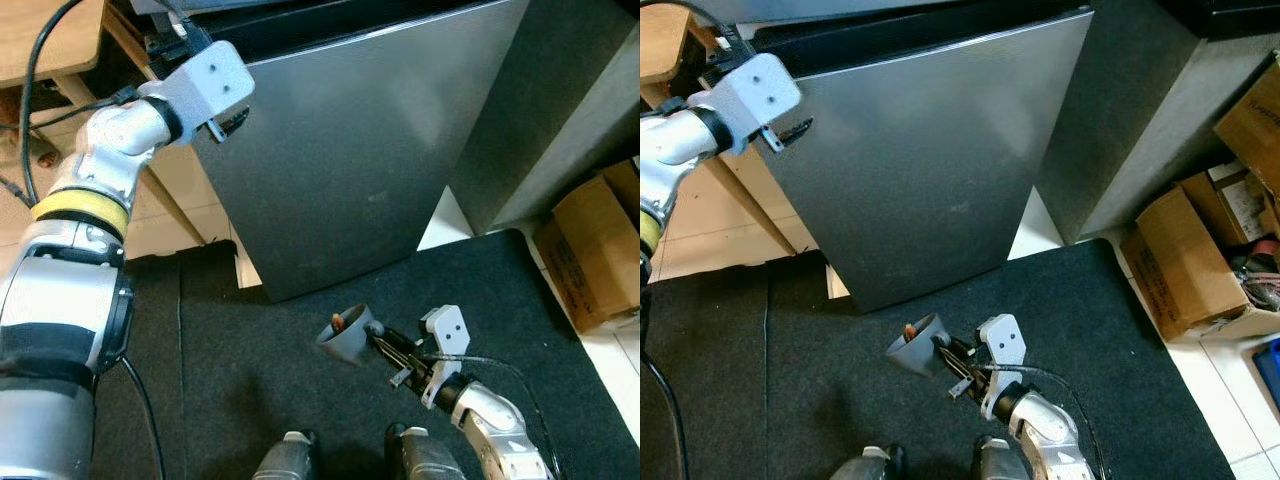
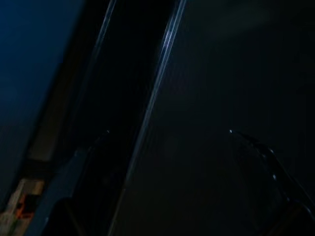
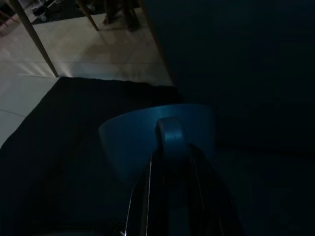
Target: Restocking fridge
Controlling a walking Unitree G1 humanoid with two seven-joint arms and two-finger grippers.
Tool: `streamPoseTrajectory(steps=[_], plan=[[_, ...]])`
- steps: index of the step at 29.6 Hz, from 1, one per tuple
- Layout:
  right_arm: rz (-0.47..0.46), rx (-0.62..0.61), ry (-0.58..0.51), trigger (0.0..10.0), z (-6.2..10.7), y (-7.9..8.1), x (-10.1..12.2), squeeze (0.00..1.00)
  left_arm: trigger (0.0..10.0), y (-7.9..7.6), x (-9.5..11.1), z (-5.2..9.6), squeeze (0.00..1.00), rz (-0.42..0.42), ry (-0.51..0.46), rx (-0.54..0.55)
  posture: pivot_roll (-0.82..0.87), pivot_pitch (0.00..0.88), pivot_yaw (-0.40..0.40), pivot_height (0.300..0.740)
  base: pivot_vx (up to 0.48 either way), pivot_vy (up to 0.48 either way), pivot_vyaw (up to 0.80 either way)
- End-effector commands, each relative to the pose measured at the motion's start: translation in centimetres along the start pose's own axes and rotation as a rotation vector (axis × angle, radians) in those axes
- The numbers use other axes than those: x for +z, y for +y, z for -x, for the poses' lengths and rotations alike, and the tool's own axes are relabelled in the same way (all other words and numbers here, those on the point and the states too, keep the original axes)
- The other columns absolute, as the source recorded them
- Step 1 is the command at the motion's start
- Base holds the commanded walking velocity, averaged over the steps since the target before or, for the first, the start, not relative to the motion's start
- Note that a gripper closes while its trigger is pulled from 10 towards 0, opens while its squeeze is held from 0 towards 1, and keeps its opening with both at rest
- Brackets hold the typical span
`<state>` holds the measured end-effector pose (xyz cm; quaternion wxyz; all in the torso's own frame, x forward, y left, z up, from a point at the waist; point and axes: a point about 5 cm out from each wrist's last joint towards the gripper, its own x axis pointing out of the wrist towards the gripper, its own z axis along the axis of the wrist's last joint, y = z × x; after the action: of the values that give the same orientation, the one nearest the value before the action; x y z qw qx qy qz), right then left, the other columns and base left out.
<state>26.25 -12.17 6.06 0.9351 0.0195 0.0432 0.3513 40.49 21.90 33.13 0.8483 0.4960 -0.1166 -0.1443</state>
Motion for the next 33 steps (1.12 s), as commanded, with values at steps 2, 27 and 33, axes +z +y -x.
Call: streamPoseTrajectory(steps=[2, 27, 33], plan=[[-0.016, -0.014, 0.027, 10.0, 0.7, 0.2, -0.7, 0.0, 10.0, -0.7, -0.1, -0.4, 0.0, -0.024, 0.034, -0.054, -0.13, 0.336, 0.047, 0.74, 0.0, 0.0, 0.0], [0.001, -0.027, 0.024, 10.0, -0.1, -0.3, 0.1, 0.0, 10.0, 0.0, 2.6, -0.5, 0.0, 0.333, -0.148, -0.339, -0.11, 0.295, 0.049, 0.74, 0.0, 0.0, 0.0], [0.003, -0.029, 0.022, 10.0, -0.3, -0.5, 0.2, 0.0, 10.0, 0.5, 5.9, -0.2, 0.0, 0.418, -0.391, -0.529, -0.1, 0.288, 0.048, 0.74, 0.0, 0.0, 0.0]])
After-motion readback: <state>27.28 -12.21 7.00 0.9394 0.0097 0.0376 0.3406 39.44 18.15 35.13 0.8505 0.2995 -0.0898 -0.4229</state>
